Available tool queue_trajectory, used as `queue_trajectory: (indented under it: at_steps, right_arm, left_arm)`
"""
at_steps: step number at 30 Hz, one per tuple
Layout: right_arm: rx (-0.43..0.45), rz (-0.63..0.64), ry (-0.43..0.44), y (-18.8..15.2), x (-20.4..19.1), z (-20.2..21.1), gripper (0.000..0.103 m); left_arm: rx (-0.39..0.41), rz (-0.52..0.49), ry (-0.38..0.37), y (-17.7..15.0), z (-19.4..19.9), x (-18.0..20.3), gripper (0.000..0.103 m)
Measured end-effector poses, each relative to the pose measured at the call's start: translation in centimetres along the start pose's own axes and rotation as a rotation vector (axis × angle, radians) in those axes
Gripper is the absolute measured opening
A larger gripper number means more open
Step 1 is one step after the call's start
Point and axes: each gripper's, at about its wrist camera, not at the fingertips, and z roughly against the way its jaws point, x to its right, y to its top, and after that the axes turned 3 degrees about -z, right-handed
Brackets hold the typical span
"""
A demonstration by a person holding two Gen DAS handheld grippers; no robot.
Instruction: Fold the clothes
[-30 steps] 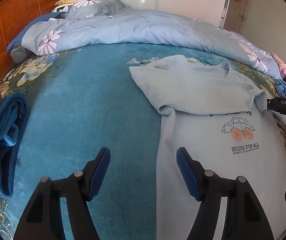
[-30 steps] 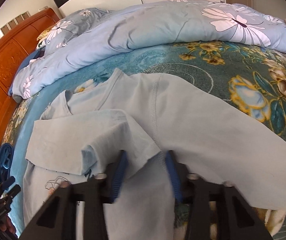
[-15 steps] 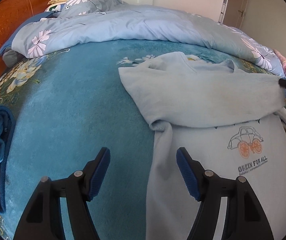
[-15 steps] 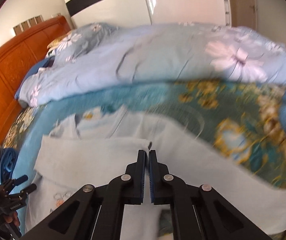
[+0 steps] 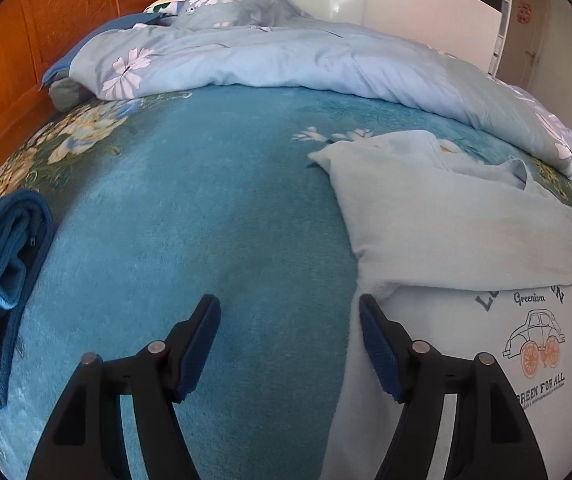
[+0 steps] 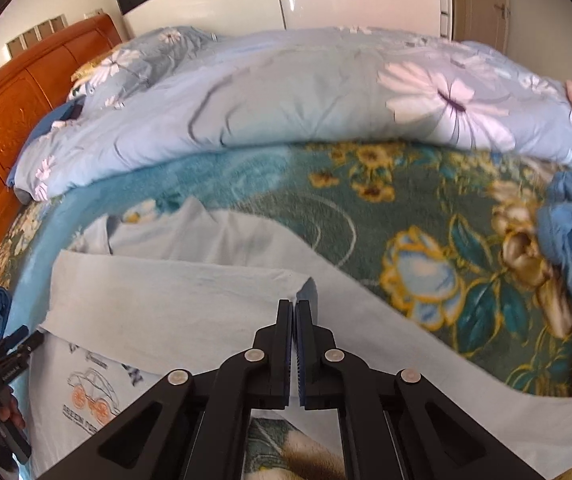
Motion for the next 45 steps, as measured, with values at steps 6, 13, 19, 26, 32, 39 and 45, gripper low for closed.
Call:
queue_trajectory:
  at_steps: [6,13,19,26,32,39,45]
  right_arm:
    - [-0.053,-0.01,-0.011,-0.7,0.4,-1.8,0.003]
    - [-0.023,-0.034,-0.059,-0.4,0.8,-0.8,0.036]
    - [0.112,-0.078,-0.044,-2.8,1.4,6.0,0.055]
    - [0.139,-0.109,-0.183,-10.4,6.9,13.3,0.056]
    - [0.197,-0.129,-0.289,-11.1,12.9,20.4,0.056]
    - [0.109,-0.1,-0.343,-10.3,16.7,19.4,0.056]
    - [0.067,-0.09,-0.337,-9.7,17.4,17.4,0.02]
  left_arm:
    - [-0.009,0.013,0.0,-0.1,0.1,0.0,0.072]
    - [-0.021,0.012,-0.011,-0.3,1.6,-0.2,0.072]
    - [0.031,0.051,-0.031,-2.3,6.4,-1.1,0.072]
    - [0.061,0.065,-0.049,-5.2,11.0,-1.6,0.072]
    - [0.065,0.082,-0.07,-6.3,12.6,-1.5,0.072]
    - [0.05,0.083,-0.09,-6.6,12.8,-0.4,0.072]
    - [0.052,0.071,-0.077,-6.6,13.3,-0.3,0.072]
